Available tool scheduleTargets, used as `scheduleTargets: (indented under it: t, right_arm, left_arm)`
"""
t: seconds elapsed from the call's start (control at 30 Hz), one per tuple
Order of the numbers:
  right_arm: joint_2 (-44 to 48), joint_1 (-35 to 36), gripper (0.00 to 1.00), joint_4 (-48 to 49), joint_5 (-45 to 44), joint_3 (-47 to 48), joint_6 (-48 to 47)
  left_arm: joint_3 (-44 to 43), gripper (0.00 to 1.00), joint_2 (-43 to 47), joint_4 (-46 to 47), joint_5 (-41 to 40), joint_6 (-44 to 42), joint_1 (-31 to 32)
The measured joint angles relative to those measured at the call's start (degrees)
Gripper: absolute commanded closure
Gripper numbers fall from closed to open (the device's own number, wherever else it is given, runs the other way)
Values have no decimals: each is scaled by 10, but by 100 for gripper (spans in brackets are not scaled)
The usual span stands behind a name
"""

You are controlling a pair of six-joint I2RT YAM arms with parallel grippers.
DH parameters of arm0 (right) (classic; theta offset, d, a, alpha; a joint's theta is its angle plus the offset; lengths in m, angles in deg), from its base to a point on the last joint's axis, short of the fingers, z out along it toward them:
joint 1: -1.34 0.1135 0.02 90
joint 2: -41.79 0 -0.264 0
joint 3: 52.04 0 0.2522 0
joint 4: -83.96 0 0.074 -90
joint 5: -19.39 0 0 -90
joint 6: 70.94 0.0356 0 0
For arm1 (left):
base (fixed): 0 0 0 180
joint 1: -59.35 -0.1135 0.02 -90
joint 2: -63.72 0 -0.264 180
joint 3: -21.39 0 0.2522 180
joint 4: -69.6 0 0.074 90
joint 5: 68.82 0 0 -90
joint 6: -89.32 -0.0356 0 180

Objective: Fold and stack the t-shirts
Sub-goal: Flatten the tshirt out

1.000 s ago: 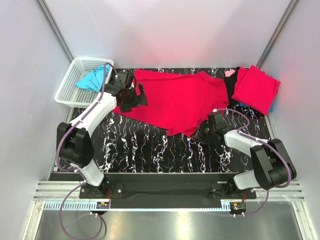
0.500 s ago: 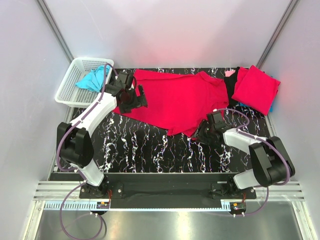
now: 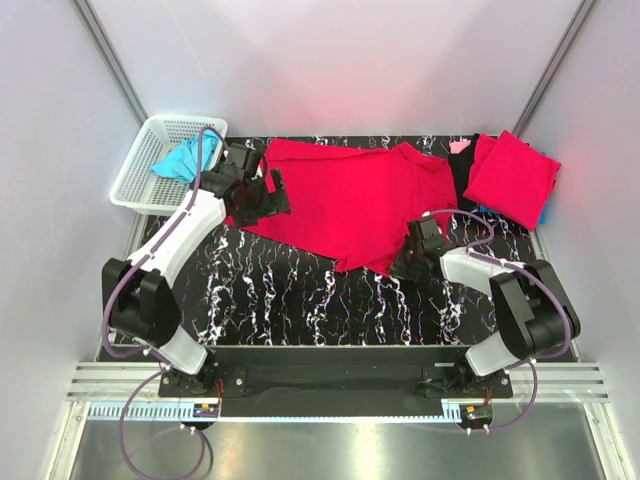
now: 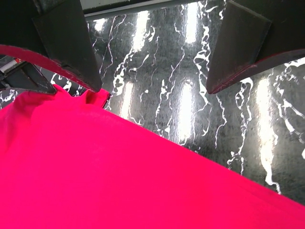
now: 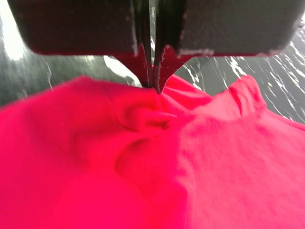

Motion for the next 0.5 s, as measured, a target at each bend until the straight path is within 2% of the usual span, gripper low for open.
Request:
scheduleTargets:
  t: [0.13, 0.3, 0.33, 0.43, 0.47, 0.5]
  right_arm:
    - [67, 13, 100, -90, -25, 3, -7]
    - [216, 17, 98, -215, -57, 36, -18]
    - [247, 17, 78, -237, -62, 46, -20]
    - [311, 17, 67, -282, -69, 67, -23]
    - [325, 18, 50, -291, -71, 68, -23]
    - [334, 18, 43, -302, -74, 67, -23]
  left_arm:
    - [11, 1, 31, -8, -3, -1, 0]
    - [32, 1, 66, -15, -6, -3, 0]
    - [37, 1, 72, -17, -6, -3, 0]
    - [45, 1, 83, -21, -8, -3, 0]
    - [46, 1, 84, -21, -8, -3, 0]
    - [47, 1, 85, -22, -8, -3, 0]
